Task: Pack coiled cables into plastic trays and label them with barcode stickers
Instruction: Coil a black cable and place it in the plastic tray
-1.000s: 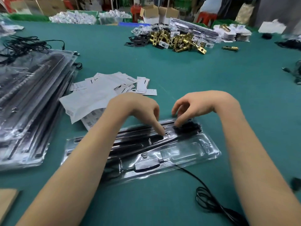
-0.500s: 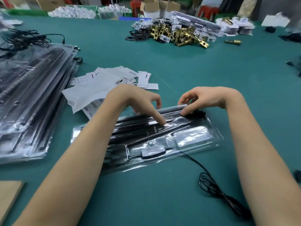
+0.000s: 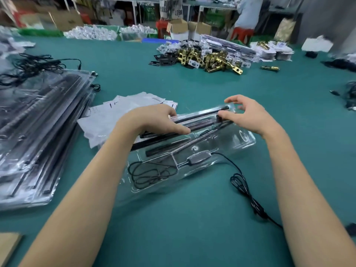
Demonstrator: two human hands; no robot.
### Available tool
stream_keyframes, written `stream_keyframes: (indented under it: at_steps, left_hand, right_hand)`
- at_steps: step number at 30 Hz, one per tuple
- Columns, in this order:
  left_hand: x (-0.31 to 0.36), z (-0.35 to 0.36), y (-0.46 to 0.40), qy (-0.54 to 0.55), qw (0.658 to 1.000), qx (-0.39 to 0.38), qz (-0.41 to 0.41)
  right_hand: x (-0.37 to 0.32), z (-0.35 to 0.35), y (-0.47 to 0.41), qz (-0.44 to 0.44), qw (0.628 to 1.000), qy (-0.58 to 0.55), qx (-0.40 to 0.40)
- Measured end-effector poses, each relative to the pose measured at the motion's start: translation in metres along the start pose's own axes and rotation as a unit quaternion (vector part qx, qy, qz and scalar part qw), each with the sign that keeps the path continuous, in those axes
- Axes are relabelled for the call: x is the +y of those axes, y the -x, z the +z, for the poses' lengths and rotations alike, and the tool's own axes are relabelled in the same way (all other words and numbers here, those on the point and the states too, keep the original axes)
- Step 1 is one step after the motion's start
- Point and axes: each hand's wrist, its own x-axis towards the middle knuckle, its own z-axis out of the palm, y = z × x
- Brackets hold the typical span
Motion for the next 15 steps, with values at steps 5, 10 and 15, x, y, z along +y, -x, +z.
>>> stream_keyframes:
  at_steps: [5,10,15]
  left_hand:
    - [-0.01,-0.023,-0.01,0.056,0.998,0.012,-0.036]
    - [-0.019,-0.045,-0.021,0.243,0.967,-0.009,-0.08]
    - [-0.023,-0.048,-0.017,0.496,0.866,-0.055,-0.018]
  right_hand:
    - [-0.051,0.011,0.016,-0.153,0.976,0.155,-0.008]
    - [-0.077,0.035,0.033,-0.133,0.922,0.309,-0.193]
    - [-0.067,0.069,0.023,-0.232,0.956,0.153,0.092]
